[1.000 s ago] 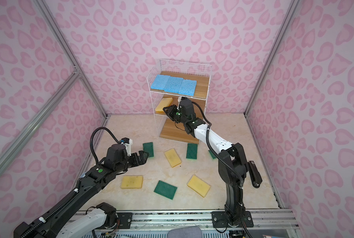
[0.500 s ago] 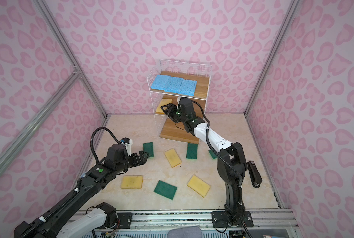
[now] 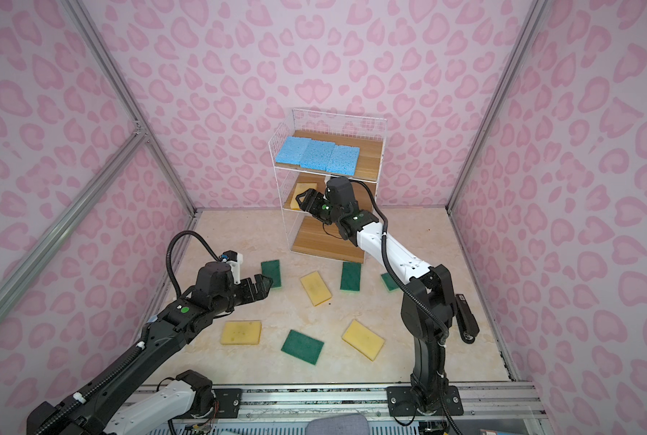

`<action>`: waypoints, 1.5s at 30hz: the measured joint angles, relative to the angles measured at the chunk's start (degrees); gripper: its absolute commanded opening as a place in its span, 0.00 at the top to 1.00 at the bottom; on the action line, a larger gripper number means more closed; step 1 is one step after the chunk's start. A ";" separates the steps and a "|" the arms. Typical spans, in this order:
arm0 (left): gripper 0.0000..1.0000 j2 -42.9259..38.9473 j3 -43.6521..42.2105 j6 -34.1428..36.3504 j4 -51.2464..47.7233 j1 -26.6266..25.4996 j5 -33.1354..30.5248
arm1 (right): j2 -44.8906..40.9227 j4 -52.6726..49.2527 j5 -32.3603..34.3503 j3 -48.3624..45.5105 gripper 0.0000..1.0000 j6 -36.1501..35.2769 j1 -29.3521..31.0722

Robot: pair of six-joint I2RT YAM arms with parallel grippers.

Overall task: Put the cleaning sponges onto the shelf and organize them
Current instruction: 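Carry the yellow sponge with the right gripper into the middle shelf, then lower the yellow sponge flat onto the middle shelf with the right gripper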

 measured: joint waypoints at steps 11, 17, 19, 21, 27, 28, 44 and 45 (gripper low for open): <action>0.02 1.36 1.18 0.20 0.02 0.00 -0.02 | 0.59 -9.49 6.78 4.74 0.35 -7.96 0.81; 0.02 1.46 1.22 0.22 0.00 0.04 -0.04 | 2.40 -10.05 8.04 6.38 0.51 -9.29 0.76; 0.02 1.44 1.22 0.20 0.00 0.07 -0.07 | 2.89 -9.90 8.15 6.47 0.53 -9.38 0.76; 0.01 1.40 1.22 0.20 0.00 0.07 -0.07 | 3.17 -9.73 8.15 6.62 0.54 -9.49 0.76; 0.02 1.07 1.22 0.20 -0.02 0.11 -0.09 | 4.98 -9.40 8.11 8.63 0.55 -9.51 1.11; 0.02 0.98 1.22 0.17 -0.02 0.11 -0.09 | 5.29 -9.40 8.07 9.01 0.55 -9.51 1.11; 0.03 -0.13 1.20 0.17 -0.20 0.31 -0.72 | 8.24 -8.57 6.64 12.76 0.44 -9.38 2.78; 0.03 -0.13 1.20 0.15 -0.20 0.33 -0.72 | 8.24 -8.50 6.64 12.72 0.44 -9.20 2.80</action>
